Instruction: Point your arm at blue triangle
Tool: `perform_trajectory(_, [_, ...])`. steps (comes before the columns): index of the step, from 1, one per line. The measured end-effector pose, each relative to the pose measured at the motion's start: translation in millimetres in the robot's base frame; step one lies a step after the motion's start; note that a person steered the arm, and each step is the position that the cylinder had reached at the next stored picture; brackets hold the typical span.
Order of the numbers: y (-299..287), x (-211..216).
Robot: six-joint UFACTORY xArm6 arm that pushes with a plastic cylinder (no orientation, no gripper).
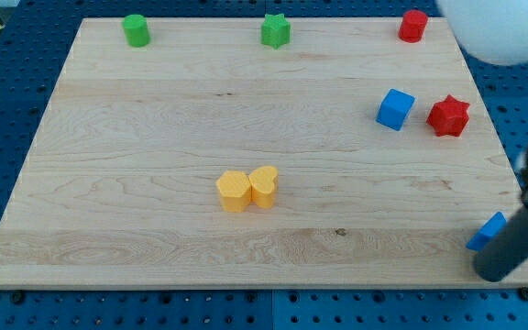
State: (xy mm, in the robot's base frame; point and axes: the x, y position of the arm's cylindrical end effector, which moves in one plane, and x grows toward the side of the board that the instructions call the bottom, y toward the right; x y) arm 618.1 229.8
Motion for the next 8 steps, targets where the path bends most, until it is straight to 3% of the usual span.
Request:
perform_trajectory(4, [81.8,-17.5])
perform_trajectory(8, [38.8,-19.2])
